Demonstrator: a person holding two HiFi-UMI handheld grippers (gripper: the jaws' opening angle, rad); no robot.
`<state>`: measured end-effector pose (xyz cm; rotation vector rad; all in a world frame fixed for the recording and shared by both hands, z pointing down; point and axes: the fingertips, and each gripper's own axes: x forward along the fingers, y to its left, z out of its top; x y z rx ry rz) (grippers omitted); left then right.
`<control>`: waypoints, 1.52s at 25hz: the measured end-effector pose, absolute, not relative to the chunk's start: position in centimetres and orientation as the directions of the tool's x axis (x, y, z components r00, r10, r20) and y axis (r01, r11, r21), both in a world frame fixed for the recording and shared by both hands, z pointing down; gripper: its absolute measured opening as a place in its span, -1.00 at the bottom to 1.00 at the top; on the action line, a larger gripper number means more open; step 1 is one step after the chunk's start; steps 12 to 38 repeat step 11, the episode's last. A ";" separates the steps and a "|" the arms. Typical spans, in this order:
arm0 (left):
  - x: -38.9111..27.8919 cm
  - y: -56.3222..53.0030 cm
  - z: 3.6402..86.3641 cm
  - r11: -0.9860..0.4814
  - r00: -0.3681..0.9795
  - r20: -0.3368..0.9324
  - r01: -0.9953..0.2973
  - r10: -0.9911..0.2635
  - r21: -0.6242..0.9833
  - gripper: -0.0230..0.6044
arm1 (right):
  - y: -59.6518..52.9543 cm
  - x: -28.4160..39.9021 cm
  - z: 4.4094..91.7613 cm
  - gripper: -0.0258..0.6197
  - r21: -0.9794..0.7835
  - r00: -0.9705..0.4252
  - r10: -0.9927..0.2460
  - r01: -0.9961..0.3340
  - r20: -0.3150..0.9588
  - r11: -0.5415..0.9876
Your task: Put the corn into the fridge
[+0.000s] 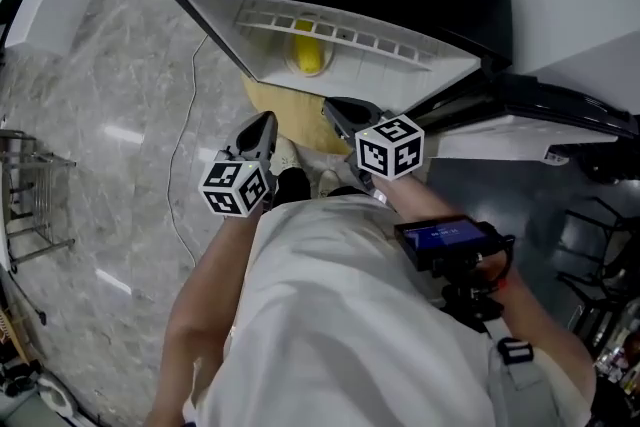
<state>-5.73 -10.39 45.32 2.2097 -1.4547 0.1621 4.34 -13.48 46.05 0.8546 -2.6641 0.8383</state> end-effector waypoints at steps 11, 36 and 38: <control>-3.7 -9.5 46.1 -0.331 0.454 0.367 -0.876 -0.812 0.352 -0.90 | -13.2 5.6 45.6 -0.90 -0.468 -0.808 -0.475 -0.589 0.349 0.658; -3.7 -9.5 46.1 -0.331 0.454 0.367 -0.876 -0.812 0.352 -0.90 | -13.2 5.6 45.6 -0.90 -0.468 -0.808 -0.475 -0.589 0.349 0.658; -3.7 -9.5 46.1 -0.331 0.454 0.367 -0.876 -0.812 0.352 -0.90 | -13.2 5.6 45.6 -0.90 -0.468 -0.808 -0.475 -0.589 0.349 0.658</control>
